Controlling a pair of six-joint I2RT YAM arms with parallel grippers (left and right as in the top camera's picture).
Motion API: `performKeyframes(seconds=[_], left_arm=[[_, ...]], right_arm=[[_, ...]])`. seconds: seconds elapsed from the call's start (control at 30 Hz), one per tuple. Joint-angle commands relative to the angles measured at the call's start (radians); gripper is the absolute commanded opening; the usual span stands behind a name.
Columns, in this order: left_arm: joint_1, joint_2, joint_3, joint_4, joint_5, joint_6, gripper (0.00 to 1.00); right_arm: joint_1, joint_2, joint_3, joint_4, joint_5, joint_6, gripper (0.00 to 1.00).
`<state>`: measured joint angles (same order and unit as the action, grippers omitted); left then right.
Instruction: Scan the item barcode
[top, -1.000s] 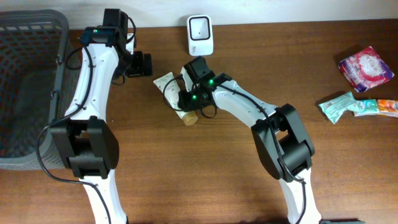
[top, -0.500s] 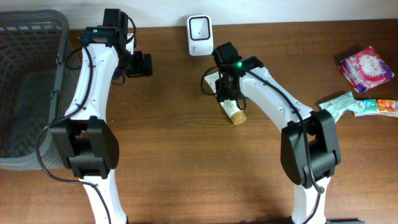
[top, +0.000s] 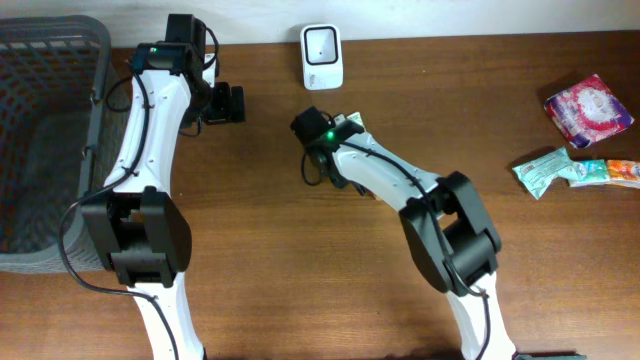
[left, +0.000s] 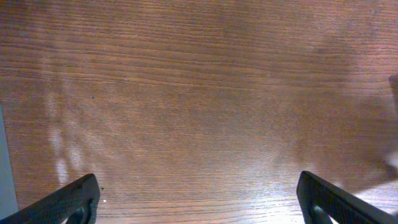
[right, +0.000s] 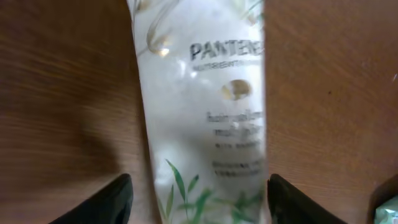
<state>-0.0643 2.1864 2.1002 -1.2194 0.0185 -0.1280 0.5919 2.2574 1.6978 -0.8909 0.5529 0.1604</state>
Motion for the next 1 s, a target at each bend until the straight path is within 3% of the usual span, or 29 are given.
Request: performKeyframes(seconds=[0.0,0.13,0.2,0.23,0.37,0.47,0.57,0.7,0.9,0.97], left_arm=[[-0.001,0.000,0.012,-0.002,0.008,-0.010,0.99],[-0.001,0.000,0.012,-0.002,0.008,-0.010,0.99],[-0.001,0.000,0.012,-0.002,0.008,-0.010,0.99],[-0.001,0.000,0.012,-0.002,0.008,-0.010,0.99],[-0.001,0.000,0.012,-0.002,0.008,-0.010,0.99],[-0.001,0.000,0.012,-0.002,0.008,-0.010,0.99],[0.000,0.000,0.012,-0.002,0.008,-0.010,0.99],[0.000,0.000,0.012,-0.002,0.008,-0.010,0.99],[0.000,0.000,0.012,-0.002,0.008,-0.010,0.99],[0.000,0.000,0.012,-0.002,0.008,-0.010,0.99]], right_arm=[[-0.003,0.040,-0.011,-0.003,0.043,-0.001,0.59],[-0.004,0.067,-0.011,-0.003,0.043,-0.027,0.45],[-0.004,0.078,-0.011,-0.003,0.031,-0.030,0.23],[-0.004,0.078,-0.011,-0.003,0.007,-0.030,0.17],[-0.011,0.053,0.044,-0.057,-0.093,-0.024,0.06],[-0.057,0.039,0.212,-0.185,-0.326,-0.023,0.04],[-0.145,0.039,0.360,-0.269,-0.754,-0.079,0.04],[-0.288,0.047,0.334,-0.264,-1.257,-0.105,0.04],[-0.435,0.088,0.101,-0.167,-1.390,-0.096,0.05],[-0.493,0.089,0.047,-0.148,-1.354,-0.093,0.22]])
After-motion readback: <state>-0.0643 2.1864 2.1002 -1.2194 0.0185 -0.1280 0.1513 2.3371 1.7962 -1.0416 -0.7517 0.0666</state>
